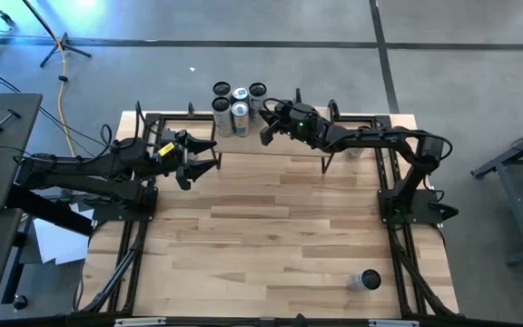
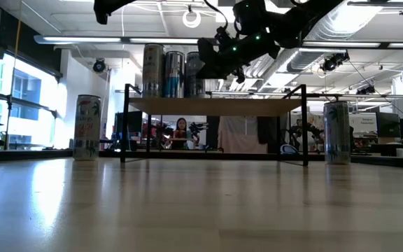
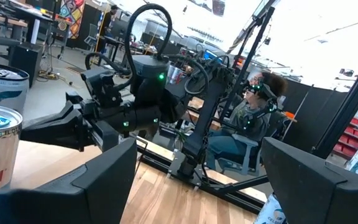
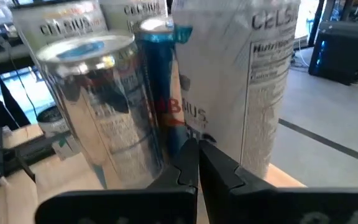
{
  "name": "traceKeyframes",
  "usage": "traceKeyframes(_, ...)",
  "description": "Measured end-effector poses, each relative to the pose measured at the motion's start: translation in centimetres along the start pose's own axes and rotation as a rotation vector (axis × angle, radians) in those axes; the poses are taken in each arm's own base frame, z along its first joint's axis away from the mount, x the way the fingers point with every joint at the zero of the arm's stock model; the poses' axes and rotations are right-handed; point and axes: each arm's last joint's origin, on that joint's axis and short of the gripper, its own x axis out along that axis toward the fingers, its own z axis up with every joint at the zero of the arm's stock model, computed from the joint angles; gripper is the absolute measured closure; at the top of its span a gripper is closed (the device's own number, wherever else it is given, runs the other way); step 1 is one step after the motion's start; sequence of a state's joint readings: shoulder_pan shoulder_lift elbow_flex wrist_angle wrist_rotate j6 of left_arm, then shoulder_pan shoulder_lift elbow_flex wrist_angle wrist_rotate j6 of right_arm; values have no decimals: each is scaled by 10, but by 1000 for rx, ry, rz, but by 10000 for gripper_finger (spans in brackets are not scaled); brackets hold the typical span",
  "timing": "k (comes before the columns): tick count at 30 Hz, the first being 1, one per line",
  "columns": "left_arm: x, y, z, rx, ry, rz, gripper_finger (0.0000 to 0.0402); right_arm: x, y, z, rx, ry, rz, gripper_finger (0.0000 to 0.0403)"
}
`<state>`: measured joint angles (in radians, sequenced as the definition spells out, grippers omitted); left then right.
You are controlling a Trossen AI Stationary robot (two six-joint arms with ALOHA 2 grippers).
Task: Place canned beverage on shelf
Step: Put the bottom right black soda can on the shelf
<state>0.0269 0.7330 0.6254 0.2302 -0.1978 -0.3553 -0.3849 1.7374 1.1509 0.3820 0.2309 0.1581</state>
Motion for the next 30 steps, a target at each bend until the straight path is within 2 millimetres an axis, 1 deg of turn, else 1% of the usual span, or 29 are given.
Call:
traceKeyframes(3,0,0,0,0,0,0,87,-1,4,1,-8,20,6,403)
traceKeyframes(5,0,0,0,0,0,-1,87,-5,6,4,-17,29,17,403)
traceKeyframes(10,0,0,0,0,0,0,87,-22,10,17,-59,37,32,403)
traceKeyframes(15,0,0,0,0,0,0,87,-48,7,39,-97,38,34,403)
traceKeyframes(18,0,0,0,13,0,0,87,-67,5,50,-119,65,56,403)
traceKeyframes(21,0,0,0,33,0,0,87,-91,4,61,-143,92,79,403)
traceKeyframes(23,0,0,0,35,-1,-1,87,-107,5,64,-151,109,93,403)
traceKeyframes(25,0,0,0,35,-1,0,87,-126,7,66,-145,97,116,403)
traceKeyframes(28,0,0,0,36,-2,3,87,-156,10,64,-81,51,170,403)
traceKeyframes(30,0,0,0,29,-2,3,87,-177,13,60,-27,14,257,403)
